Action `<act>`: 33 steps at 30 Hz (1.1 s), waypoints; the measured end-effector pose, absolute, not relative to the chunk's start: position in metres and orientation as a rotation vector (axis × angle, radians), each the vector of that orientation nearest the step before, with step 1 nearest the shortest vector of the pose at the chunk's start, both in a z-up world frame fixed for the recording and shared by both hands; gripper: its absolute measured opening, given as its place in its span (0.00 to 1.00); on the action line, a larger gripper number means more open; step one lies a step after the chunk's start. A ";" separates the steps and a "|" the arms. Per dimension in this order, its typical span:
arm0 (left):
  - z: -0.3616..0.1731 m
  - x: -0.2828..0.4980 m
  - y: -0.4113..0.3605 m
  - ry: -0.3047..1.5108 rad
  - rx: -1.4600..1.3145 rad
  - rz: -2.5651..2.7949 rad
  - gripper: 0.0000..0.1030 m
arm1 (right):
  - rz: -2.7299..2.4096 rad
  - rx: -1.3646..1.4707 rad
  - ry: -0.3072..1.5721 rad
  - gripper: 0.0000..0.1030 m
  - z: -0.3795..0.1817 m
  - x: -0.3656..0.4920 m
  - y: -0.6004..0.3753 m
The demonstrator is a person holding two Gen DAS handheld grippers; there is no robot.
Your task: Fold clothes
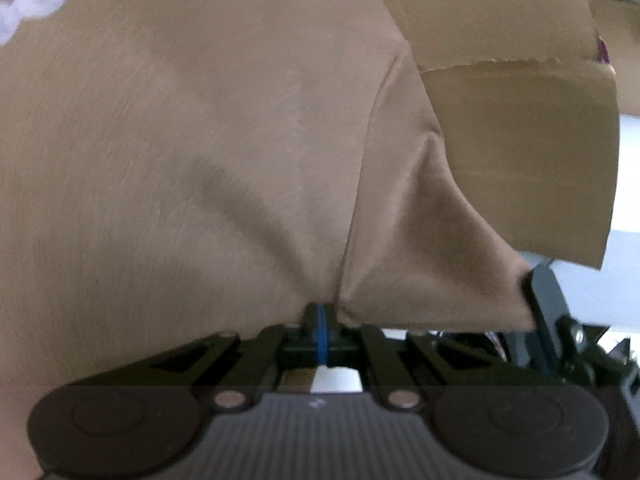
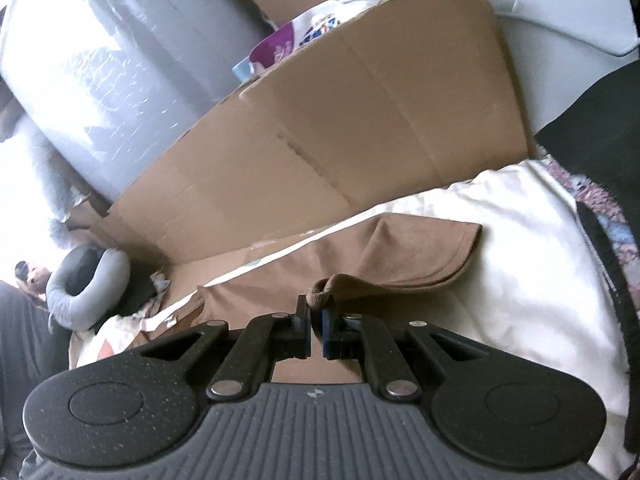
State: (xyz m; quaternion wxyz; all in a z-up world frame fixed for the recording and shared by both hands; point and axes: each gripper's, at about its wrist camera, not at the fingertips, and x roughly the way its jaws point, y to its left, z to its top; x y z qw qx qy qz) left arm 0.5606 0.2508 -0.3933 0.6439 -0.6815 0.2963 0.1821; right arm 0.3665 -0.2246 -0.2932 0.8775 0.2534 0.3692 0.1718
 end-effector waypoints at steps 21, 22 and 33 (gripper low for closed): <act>-0.411 0.542 0.255 0.622 -1.766 0.375 0.19 | 0.446 0.579 0.871 0.03 -0.312 0.346 -0.202; -0.408 0.540 0.256 0.638 -1.750 0.371 0.25 | 0.450 0.577 0.871 0.03 -0.312 0.345 -0.201; -0.349 0.492 0.291 0.703 -1.495 0.507 0.54 | 0.493 0.491 0.906 0.06 -0.320 0.333 -0.179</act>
